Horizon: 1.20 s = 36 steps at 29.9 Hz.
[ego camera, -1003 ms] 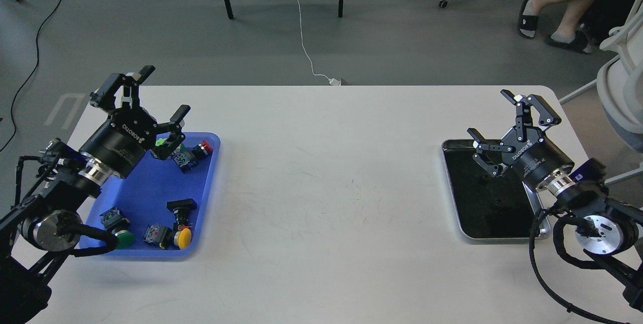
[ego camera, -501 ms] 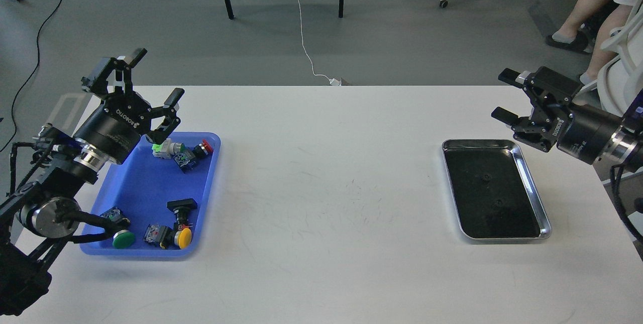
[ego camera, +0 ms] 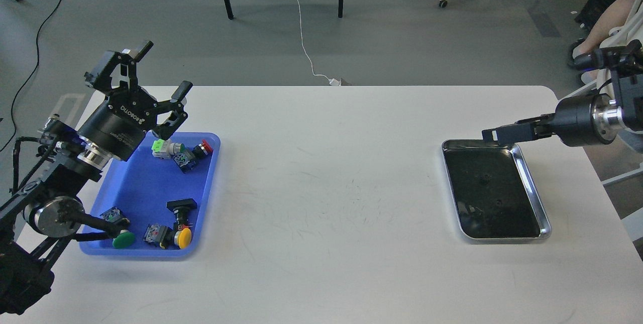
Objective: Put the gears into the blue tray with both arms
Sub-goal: 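Lower the right gripper and grasp the small black part on the mat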
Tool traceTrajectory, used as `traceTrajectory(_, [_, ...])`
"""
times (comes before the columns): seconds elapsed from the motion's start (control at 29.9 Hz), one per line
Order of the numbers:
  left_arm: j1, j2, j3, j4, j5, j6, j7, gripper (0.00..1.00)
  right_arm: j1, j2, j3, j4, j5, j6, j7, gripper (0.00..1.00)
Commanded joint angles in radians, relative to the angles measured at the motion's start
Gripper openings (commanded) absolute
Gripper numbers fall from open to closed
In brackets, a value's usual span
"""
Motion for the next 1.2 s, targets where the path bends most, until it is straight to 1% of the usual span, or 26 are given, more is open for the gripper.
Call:
traceTrajectory(0.0, [0.002,-0.003,-0.002,-0.006,0.001,0.0,0.0,0.98,0.002,0.123,-0.075,-0.125,-0.013,0.0,0.0,0.98])
traceTrajectory(0.1, [0.005,-0.006,-0.005,-0.011,0.001,0.0,0.0,0.98,-0.005,0.184,-0.138,-0.177,-0.013,-0.009,0.0,0.96])
traceTrajectory(0.17, [0.005,-0.004,-0.005,-0.011,0.001,0.0,0.001,0.98,-0.006,0.216,-0.186,-0.214,-0.013,-0.039,0.0,0.93])
traceTrajectory(0.27, [0.005,-0.001,-0.007,-0.011,0.001,0.001,0.001,0.98,-0.008,0.256,-0.256,-0.271,-0.013,-0.085,0.0,0.92])
traceTrajectory(0.33, [0.005,0.0,-0.007,-0.011,0.001,0.0,0.001,0.98,-0.015,0.272,-0.284,-0.283,-0.011,-0.101,0.0,0.89])
traceTrajectory(0.47, [0.005,0.0,-0.007,-0.011,0.001,0.001,0.0,0.98,-0.035,0.279,-0.292,-0.285,-0.011,-0.107,0.0,0.83])
traceTrajectory(0.6, [0.005,0.002,-0.009,-0.011,0.003,0.001,0.0,0.98,-0.06,0.279,-0.292,-0.283,-0.01,-0.108,0.0,0.82])
traceTrajectory(0.74, [0.005,0.003,-0.007,-0.011,0.003,0.001,0.0,0.98,-0.074,0.278,-0.292,-0.285,-0.01,-0.108,0.0,0.76])
traceTrajectory(0.84, [0.005,0.002,-0.007,-0.011,0.003,0.001,0.0,0.98,-0.075,0.278,-0.292,-0.286,-0.01,-0.11,0.0,0.69])
traceTrajectory(0.9, [0.005,0.002,-0.007,-0.011,0.003,0.001,0.0,0.98,-0.081,0.279,-0.292,-0.29,-0.01,-0.11,0.0,0.68])
traceTrajectory(0.97, [0.006,0.002,-0.009,-0.011,0.003,0.001,0.0,0.98,-0.084,0.281,-0.29,-0.303,-0.01,-0.111,0.0,0.65])
traceTrajectory(1.07, [0.005,0.002,-0.007,-0.011,0.003,0.001,0.0,0.98,-0.1,0.298,-0.29,-0.316,-0.01,-0.139,0.0,0.62])
traceTrajectory(1.17, [0.005,0.002,-0.007,-0.011,0.003,0.003,0.0,0.98,-0.115,0.312,-0.29,-0.328,-0.01,-0.156,0.0,0.61])
